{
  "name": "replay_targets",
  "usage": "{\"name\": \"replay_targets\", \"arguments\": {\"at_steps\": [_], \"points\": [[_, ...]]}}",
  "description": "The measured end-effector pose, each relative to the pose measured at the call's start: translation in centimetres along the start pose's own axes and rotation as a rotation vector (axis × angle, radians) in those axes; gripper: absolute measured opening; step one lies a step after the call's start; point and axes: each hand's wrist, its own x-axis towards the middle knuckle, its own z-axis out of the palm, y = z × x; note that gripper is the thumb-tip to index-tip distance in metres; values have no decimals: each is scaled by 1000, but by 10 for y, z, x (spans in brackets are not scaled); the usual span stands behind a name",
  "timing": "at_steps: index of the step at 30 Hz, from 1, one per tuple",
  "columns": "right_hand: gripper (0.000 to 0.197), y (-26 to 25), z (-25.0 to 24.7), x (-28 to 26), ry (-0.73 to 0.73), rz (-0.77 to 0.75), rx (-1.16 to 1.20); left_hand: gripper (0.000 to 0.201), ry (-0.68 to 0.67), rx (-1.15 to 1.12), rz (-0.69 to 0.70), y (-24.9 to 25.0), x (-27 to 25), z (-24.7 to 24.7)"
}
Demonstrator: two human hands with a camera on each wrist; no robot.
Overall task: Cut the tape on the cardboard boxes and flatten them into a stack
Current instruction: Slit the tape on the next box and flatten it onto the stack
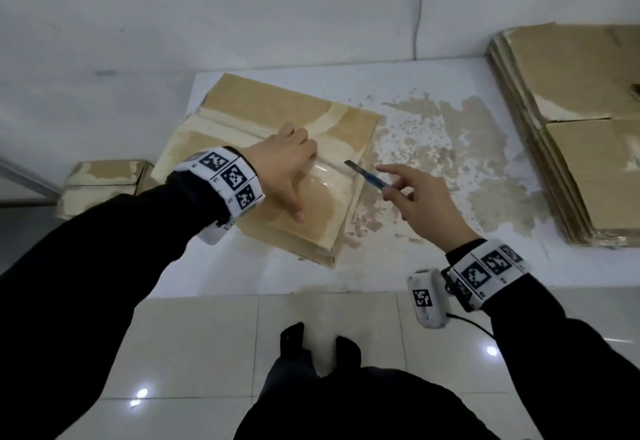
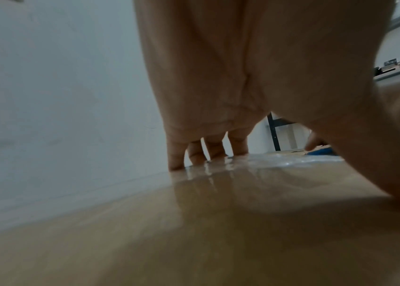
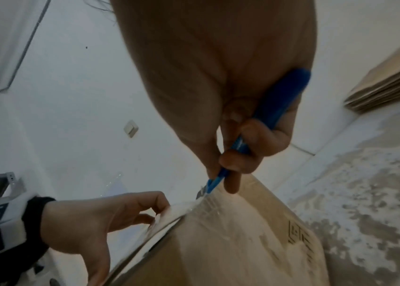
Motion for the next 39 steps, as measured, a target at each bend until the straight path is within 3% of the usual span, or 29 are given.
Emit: {"name": "replay_targets", "arguments": {"at_steps": [6,11,13,14,19,21,23,25,27,30,33,36,39], "points": [[21,-12,-27,10,-318,-62,-108,96,39,-101,40,-2,-2,6],[22,-8,-21,13,-310,18,64,90,257,-79,97,-7,-13,-4],[20,-8,-20,7,-378,18,105,92,232,-50,83,-8,-16,-10],[19,-7,-25,2,-367,15,98,93,190,-32,59,-7,-15,-12],[18,3,-49,2,-17,-65,-55,83,-9,72,-81,4,1,-19],[18,4,-40,9,-39,-121,-94,80,-120,-14,-193,13,8,-22],[19,4,-28,10,-87,-144,-114,75,-115,-110,-296,27,12,-23],[20,7,-18,8,-103,-154,-148,62,-18,-283,-387,38,15,-24],[21,12,-10,5,-85,-171,-172,56,104,-633,-515,37,19,-22],[24,14,-6,3,-64,-211,-215,60,306,-1144,-697,27,26,-23],[22,9,-10,2,-38,-275,-330,78,402,-1463,-783,24,32,-18],[20,5,-17,-2,20,-287,-447,83,461,-1536,-982,21,42,-1],[20,4,-18,-4,0,-266,-474,51,512,-1436,-968,20,49,9]]}}
